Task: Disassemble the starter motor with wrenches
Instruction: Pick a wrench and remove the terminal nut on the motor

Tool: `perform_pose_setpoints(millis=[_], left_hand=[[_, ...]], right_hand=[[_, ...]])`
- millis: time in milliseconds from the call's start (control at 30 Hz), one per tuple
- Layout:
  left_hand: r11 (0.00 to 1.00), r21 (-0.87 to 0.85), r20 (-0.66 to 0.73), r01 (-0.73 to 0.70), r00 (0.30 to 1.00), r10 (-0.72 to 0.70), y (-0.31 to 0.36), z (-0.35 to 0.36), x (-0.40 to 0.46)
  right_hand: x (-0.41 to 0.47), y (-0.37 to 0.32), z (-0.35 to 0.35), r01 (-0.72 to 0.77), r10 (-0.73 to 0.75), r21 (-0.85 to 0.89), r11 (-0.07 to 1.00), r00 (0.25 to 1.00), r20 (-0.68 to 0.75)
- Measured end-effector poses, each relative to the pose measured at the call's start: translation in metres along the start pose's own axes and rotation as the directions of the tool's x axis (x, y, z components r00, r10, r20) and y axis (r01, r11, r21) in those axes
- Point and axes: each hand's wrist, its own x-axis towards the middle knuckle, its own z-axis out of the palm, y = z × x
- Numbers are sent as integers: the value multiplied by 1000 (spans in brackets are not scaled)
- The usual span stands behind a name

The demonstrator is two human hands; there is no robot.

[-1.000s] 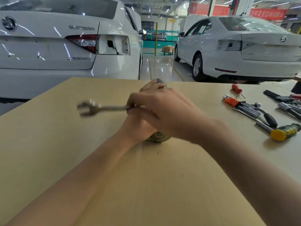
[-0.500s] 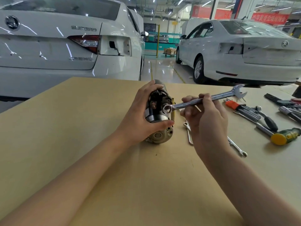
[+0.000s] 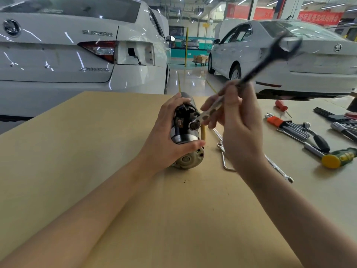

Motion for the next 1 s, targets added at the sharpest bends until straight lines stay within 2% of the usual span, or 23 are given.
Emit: perform_pose_setpoints(millis=[67,133,200,267,333,367,400,433,467,500,533,567,600,667,767,867,1000], left_hand=[[1000,-16,3,-12,1000,12,0,-2,0],[1000,-18,4,-7,1000,8,0,-2,-1],[1000,-9,-10,20,1000,-20,-2,0,3],[998,19,13,63,998,-64,-7,3,6],[987,47,111,153,981,-157,-22,4,7],[977,67,156,204,965,-212,-28,4,6],[967,68,181,244,951,-252,-29,3,4],[969,31,180,244,953,-245,-26,3,2],[979,-37,146,201,970,-194,-22,2,2],[985,-86,83,151,986,-144,-18,1,1],[992,-79,35,103,994,-100,-14,0,1],[997,-48,20,60,998,-59,-10,-1,0],[999,-26,23,39,999,-38,-8,-3,0],[999,-22,35,37,999,-36,-6,-4,-1],[999,-3,30,33,999,-32,-2,-4,0],[1000,24,24,20,1000,-21,-1,-4,0],[1000,26,15,10,1000,-11,-2,-4,0]], right_hand=[[8,-6,5,101,-75,-134,986,980,187],[15,-12,10,173,-76,-273,946,940,332],[20,-16,15,311,-65,-443,841,871,488],[22,-18,20,503,-1,-556,661,742,671],[19,-16,25,690,106,-557,463,581,807],[16,-16,24,758,107,-520,394,524,845],[11,-15,22,793,27,-477,378,506,862],[4,-12,18,790,-107,-450,416,534,838],[-5,-10,14,731,-250,-447,515,627,738],[-13,-6,11,620,-343,-438,651,755,558],[-19,-2,8,466,-349,-401,789,876,332],[-22,1,6,304,-283,-318,898,953,111],[-22,4,4,154,-172,-209,966,983,-68],[-19,5,-2,-99,100,18,995,959,-267],[-14,5,-8,-303,398,315,899,866,-303],[-14,5,-7,-335,483,440,833,829,-283],[-13,5,-6,-319,499,506,801,823,-272]])
